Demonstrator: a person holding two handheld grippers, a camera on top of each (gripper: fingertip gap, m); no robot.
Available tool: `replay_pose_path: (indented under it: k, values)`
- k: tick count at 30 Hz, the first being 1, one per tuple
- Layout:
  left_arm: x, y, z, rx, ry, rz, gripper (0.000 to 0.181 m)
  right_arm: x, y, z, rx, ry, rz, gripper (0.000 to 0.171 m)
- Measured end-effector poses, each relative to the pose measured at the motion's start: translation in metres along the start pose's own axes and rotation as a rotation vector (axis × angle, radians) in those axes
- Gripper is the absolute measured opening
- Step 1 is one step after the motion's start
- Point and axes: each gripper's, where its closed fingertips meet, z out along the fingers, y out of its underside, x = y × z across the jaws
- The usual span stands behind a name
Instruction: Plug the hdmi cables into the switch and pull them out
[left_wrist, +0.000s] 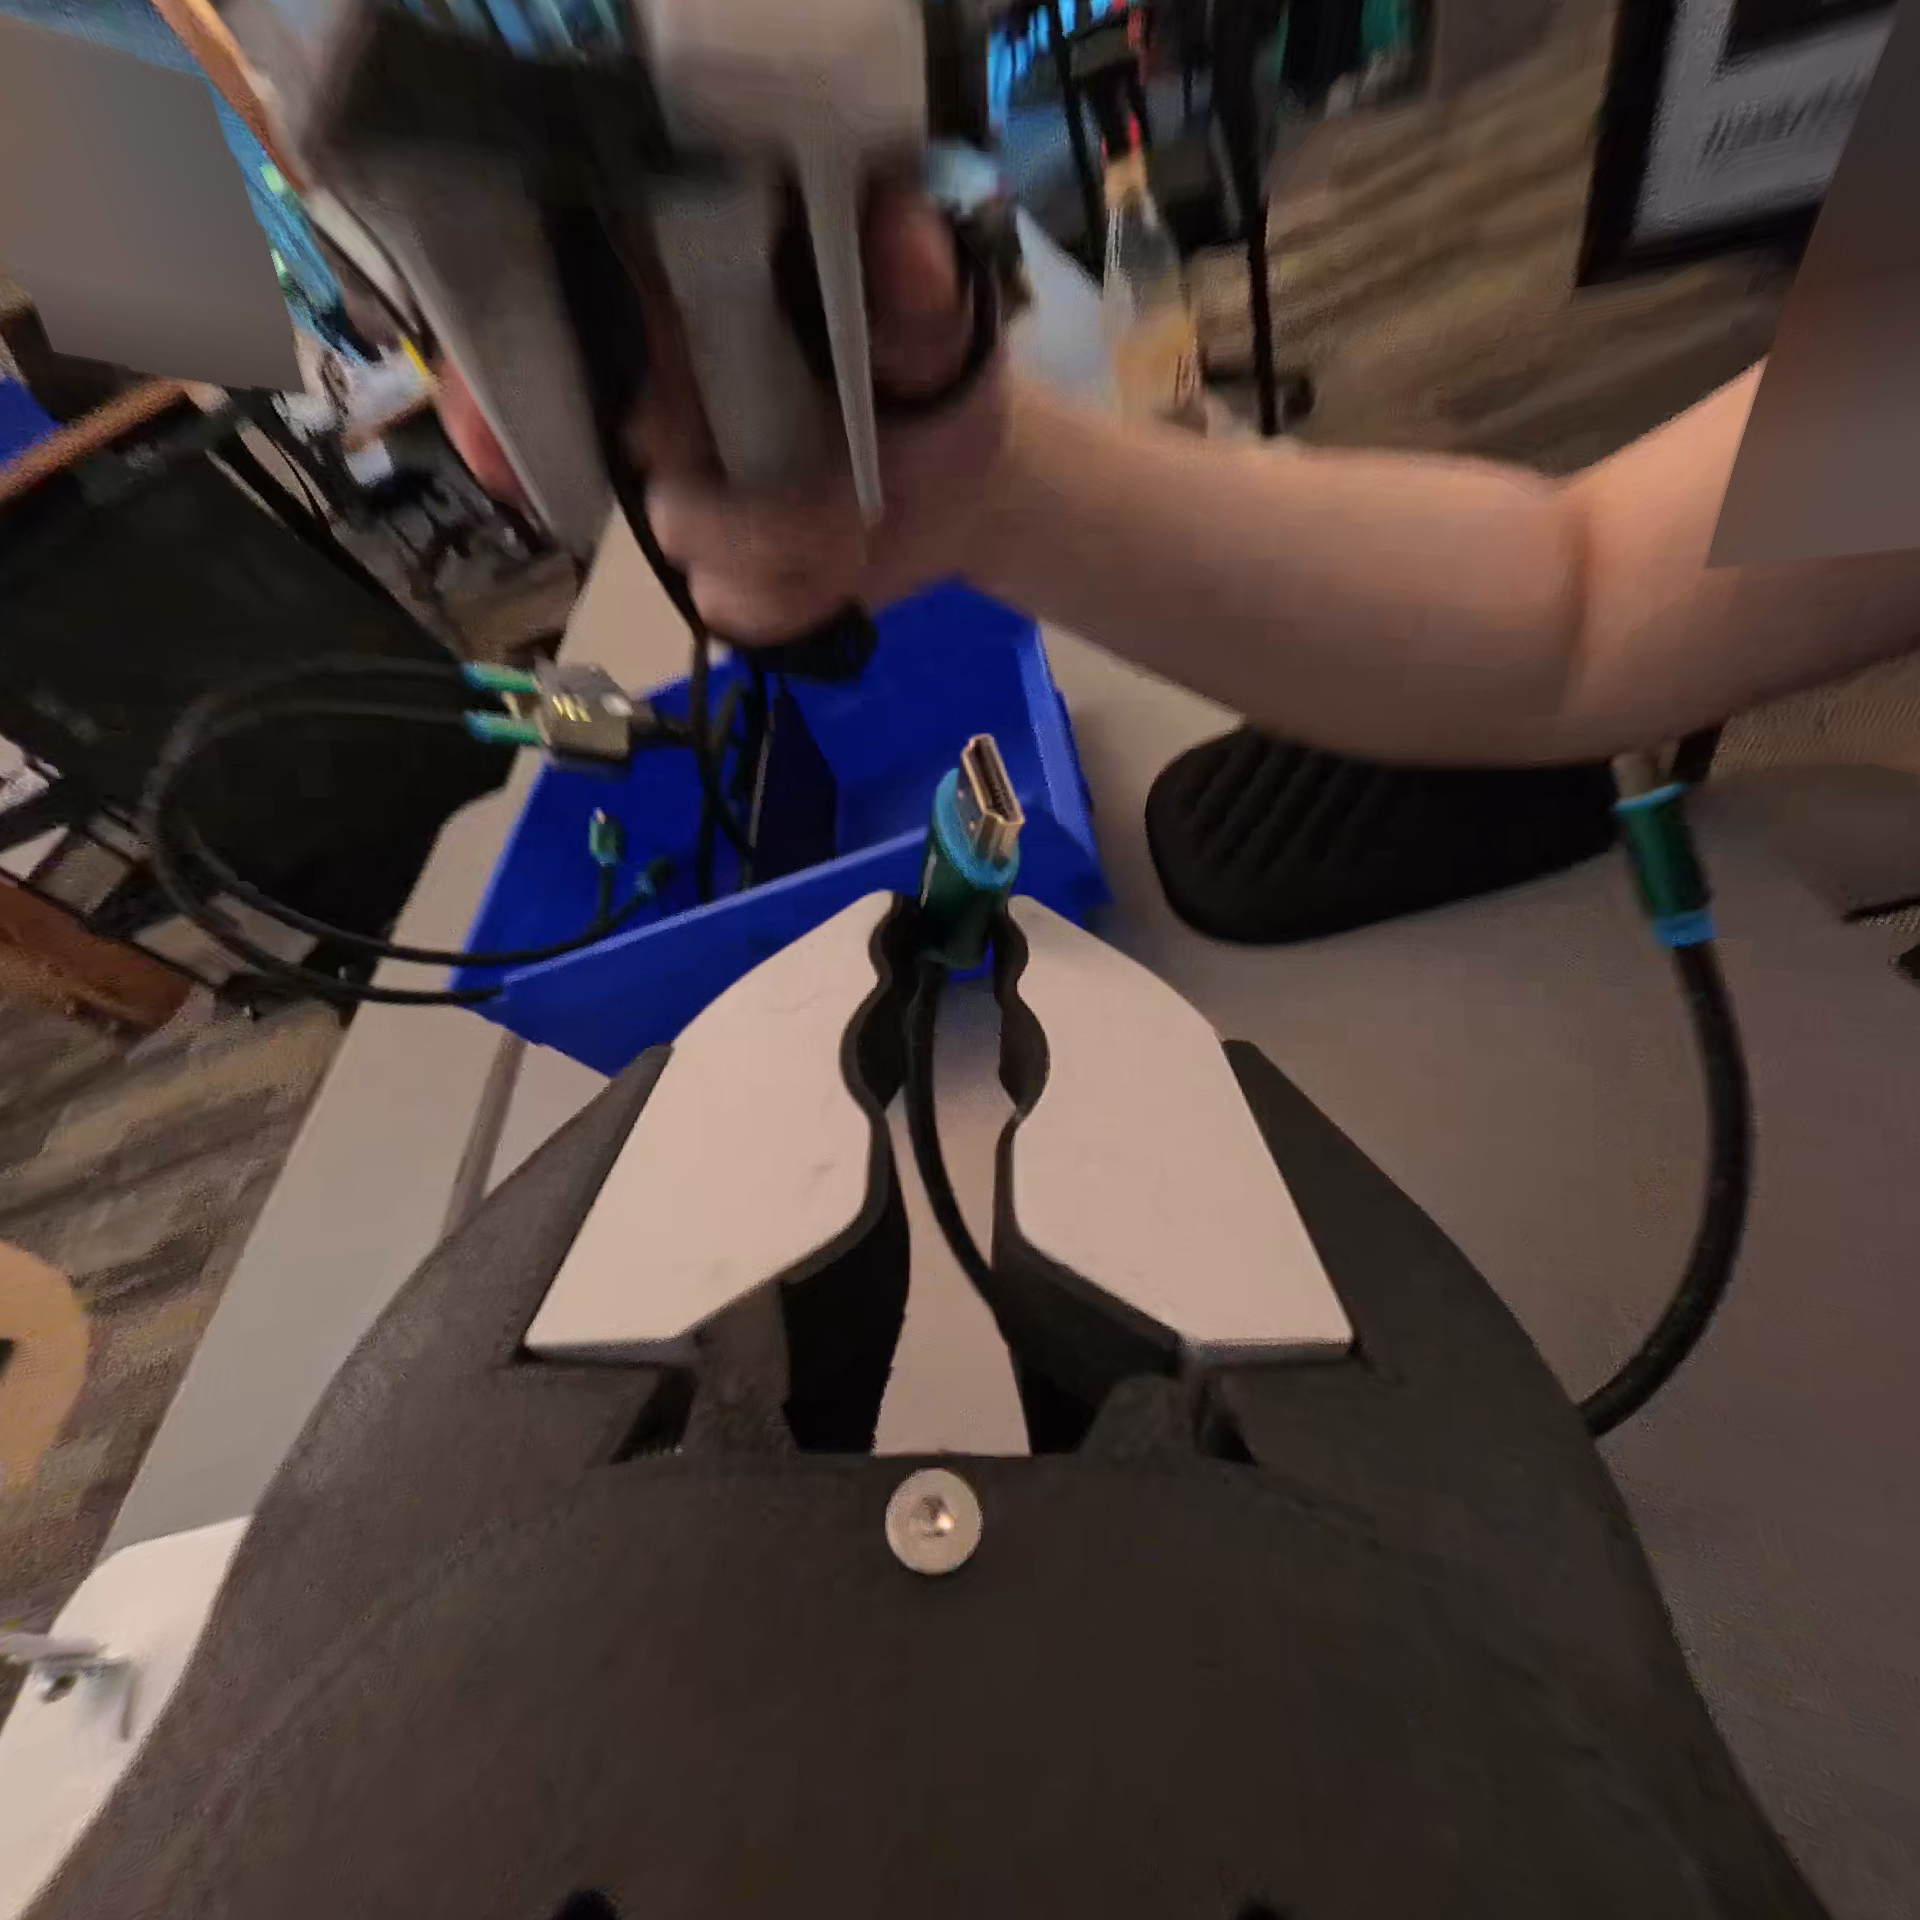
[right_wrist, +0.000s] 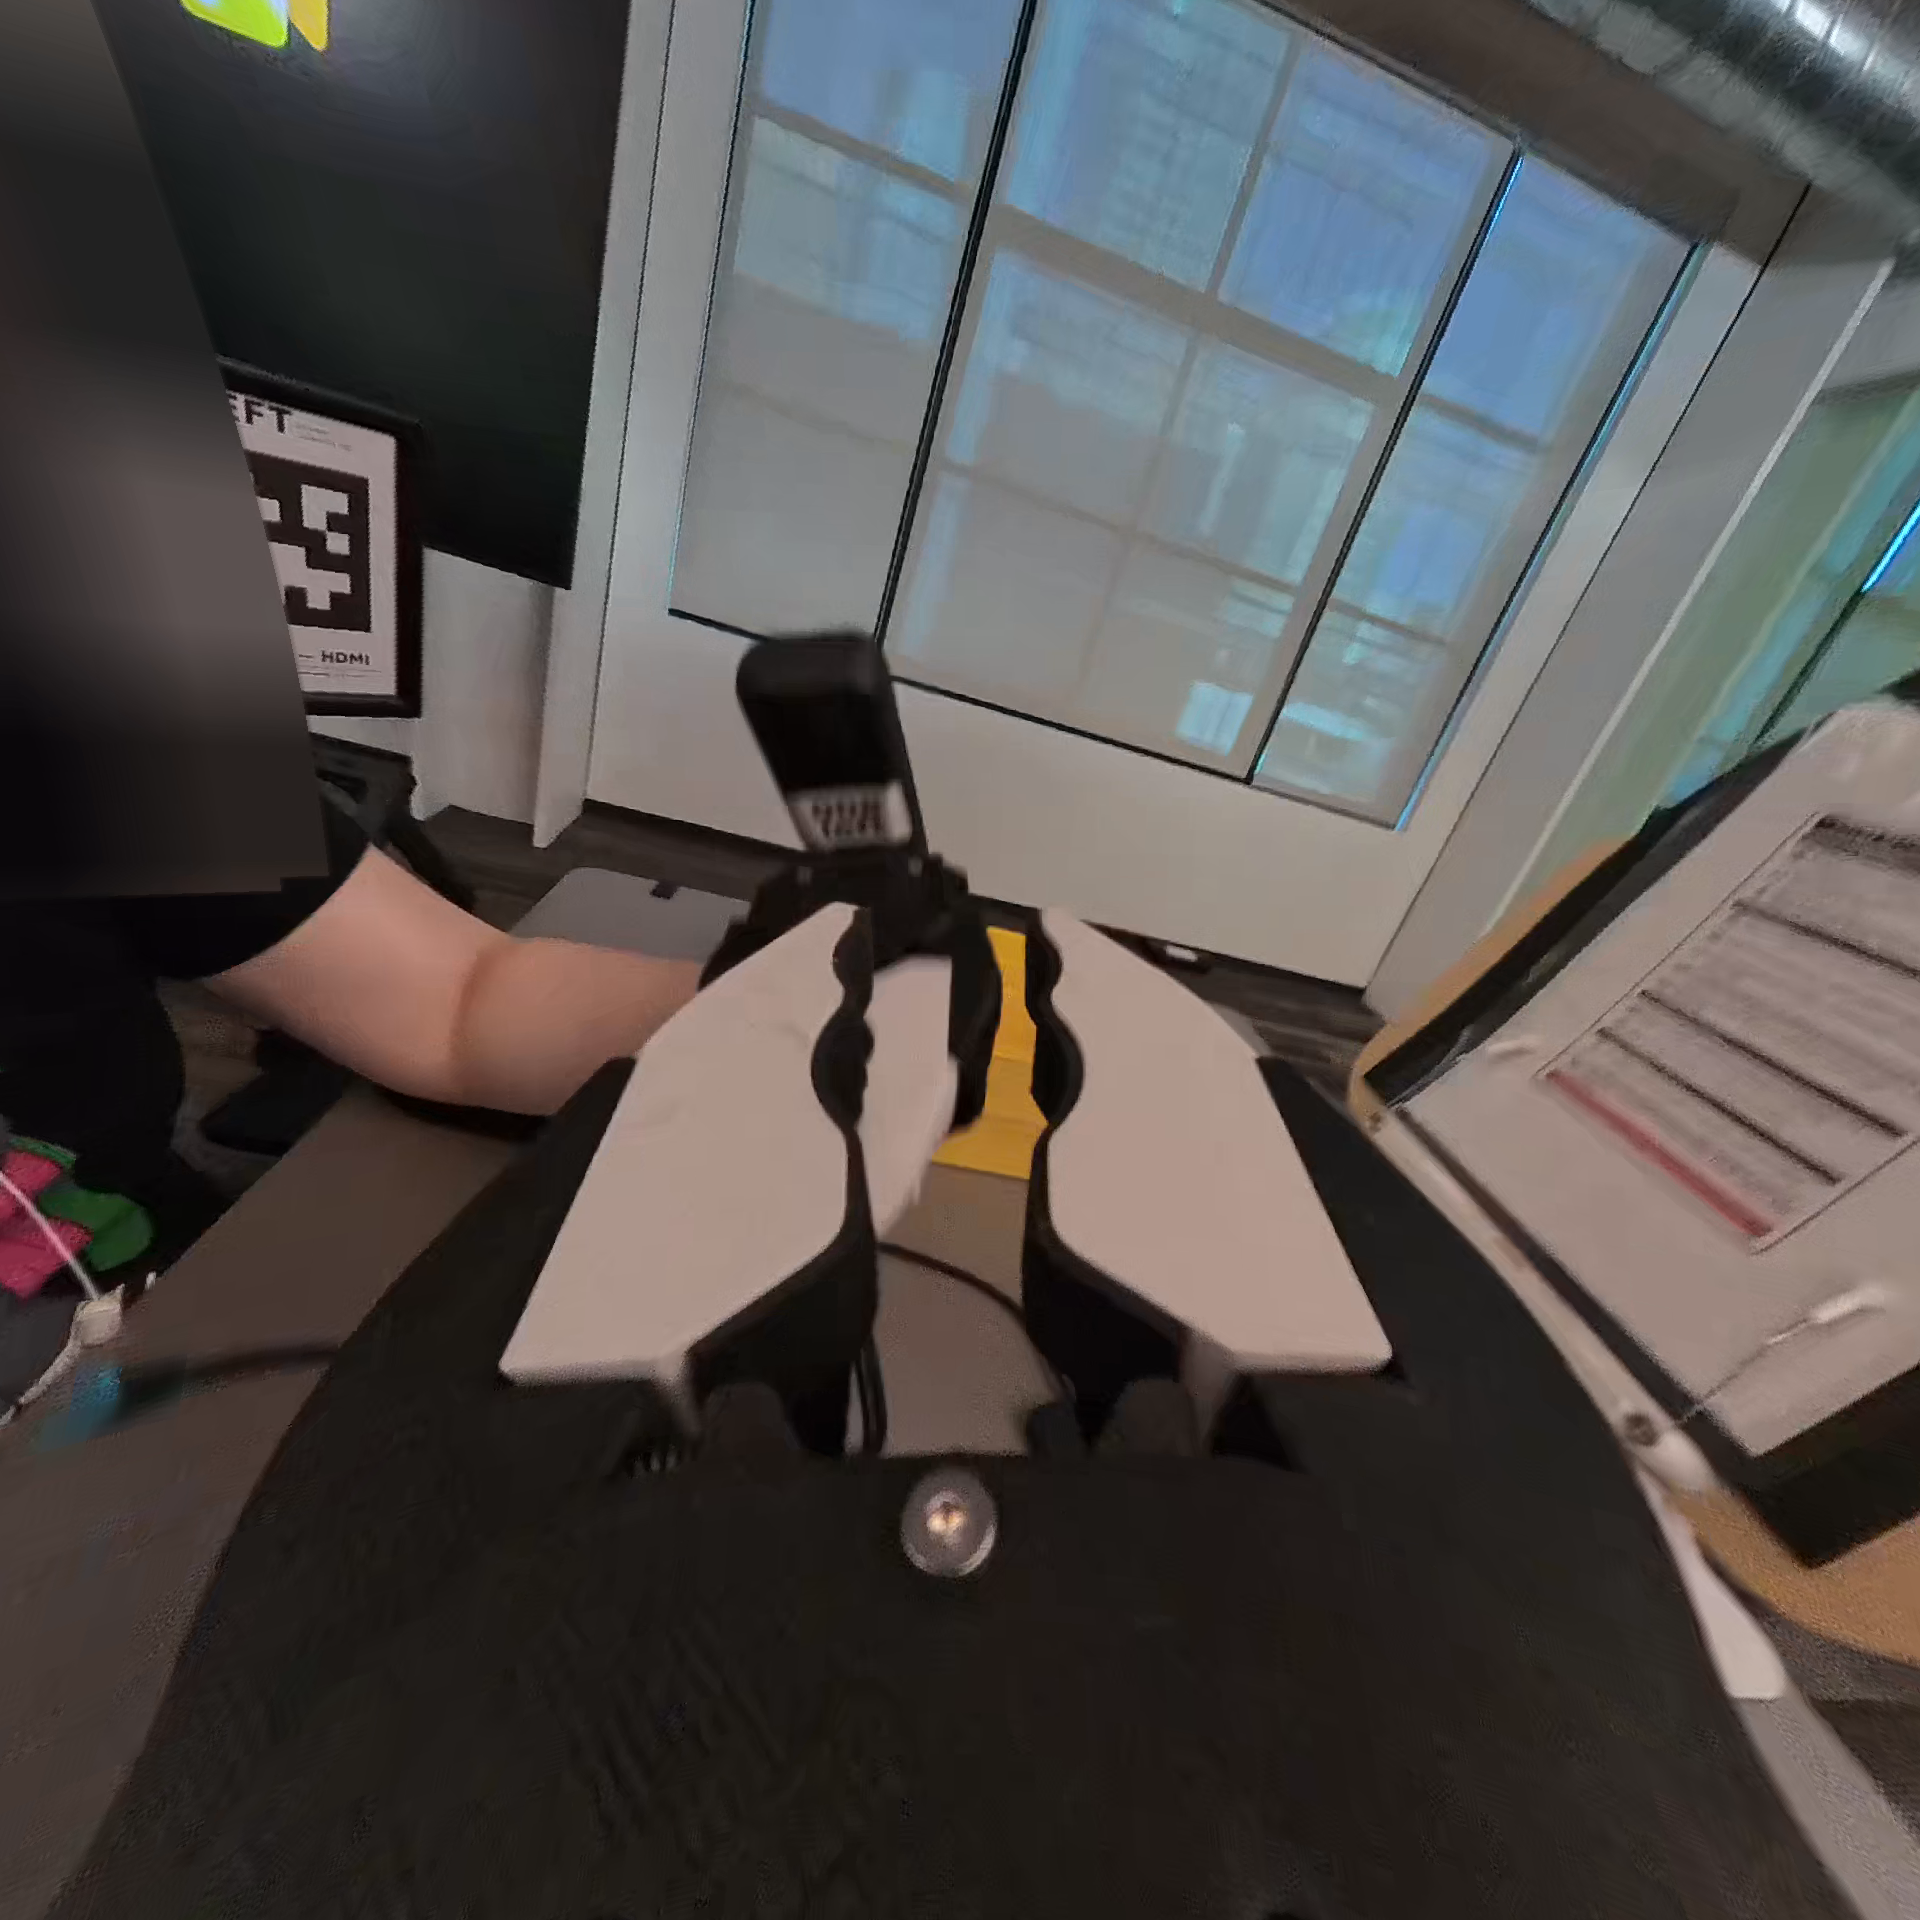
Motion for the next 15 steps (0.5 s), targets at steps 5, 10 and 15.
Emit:
replay_pose_path:
  k: [5, 10, 15]
  values:
    - [-0.006, -0.046, -0.058, 0.222, 0.001, -0.041, 0.011, -0.01, 0.044, 0.031, -0.08, -0.101, 0.119, 0.044]
    - [-0.007, -0.059, -0.079, 0.246, -0.031, 0.002, 0.01, -0.039, 0.087, 0.079, -0.135, -0.238, 0.241, 0.041]
    - [-0.026, -0.054, -0.093, 0.223, -0.113, -0.079, 0.01, -0.013, 0.095, 0.089, -0.206, -0.041, 0.174, 0.006]
